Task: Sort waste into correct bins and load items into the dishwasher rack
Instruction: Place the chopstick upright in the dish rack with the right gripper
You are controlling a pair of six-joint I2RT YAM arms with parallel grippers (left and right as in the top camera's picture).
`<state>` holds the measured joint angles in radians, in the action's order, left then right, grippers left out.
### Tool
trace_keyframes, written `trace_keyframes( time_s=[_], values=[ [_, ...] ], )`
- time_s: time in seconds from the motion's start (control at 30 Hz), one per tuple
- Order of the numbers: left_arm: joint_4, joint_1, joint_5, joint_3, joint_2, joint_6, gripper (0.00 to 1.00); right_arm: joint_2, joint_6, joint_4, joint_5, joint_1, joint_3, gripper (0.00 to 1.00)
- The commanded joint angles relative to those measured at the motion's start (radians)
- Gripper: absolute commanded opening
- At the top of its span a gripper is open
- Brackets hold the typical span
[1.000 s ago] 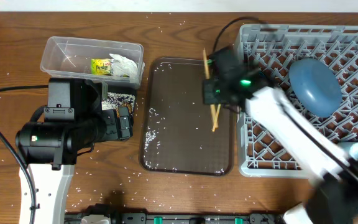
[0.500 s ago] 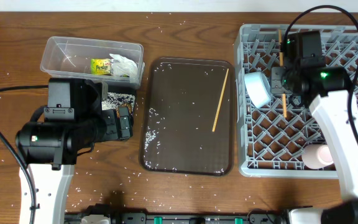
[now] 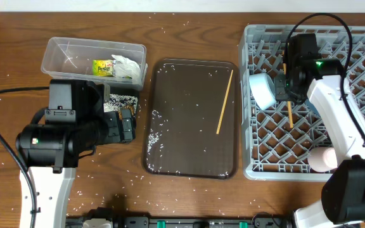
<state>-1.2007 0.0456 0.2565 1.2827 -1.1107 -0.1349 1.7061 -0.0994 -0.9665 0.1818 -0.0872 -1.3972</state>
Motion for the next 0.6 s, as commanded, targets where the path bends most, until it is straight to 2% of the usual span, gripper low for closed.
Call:
trace_keyframes(
  time_s=[0.0, 0.33, 0.37, 0.43, 0.47, 0.57],
  values=[
    [-0.003, -0.006, 0.005, 0.002, 0.0, -0.009, 0.98, 0.0, -0.018, 0.0, 0.069, 0.004, 0.005, 0.01],
    [-0.003, -0.006, 0.005, 0.002, 0.0, -0.009, 0.98, 0.021, -0.011, 0.002, 0.091, 0.028, 0.006, 0.02],
    [-0.003, -0.006, 0.005, 0.002, 0.0, -0.009, 0.98, 0.022, -0.003, 0.006, 0.091, 0.028, 0.006, 0.1],
    [-0.003, -0.006, 0.005, 0.002, 0.0, -0.009, 0.98, 0.022, 0.055, 0.029, 0.095, 0.028, 0.006, 0.47],
    [-0.003, -0.006, 0.005, 0.002, 0.0, -0.009, 0.98, 0.022, 0.075, 0.04, 0.105, 0.028, 0.006, 0.58],
    [-0.003, -0.006, 0.005, 0.002, 0.0, -0.009, 0.98, 0.014, 0.08, 0.025, 0.088, 0.026, -0.012, 0.6]
  ],
)
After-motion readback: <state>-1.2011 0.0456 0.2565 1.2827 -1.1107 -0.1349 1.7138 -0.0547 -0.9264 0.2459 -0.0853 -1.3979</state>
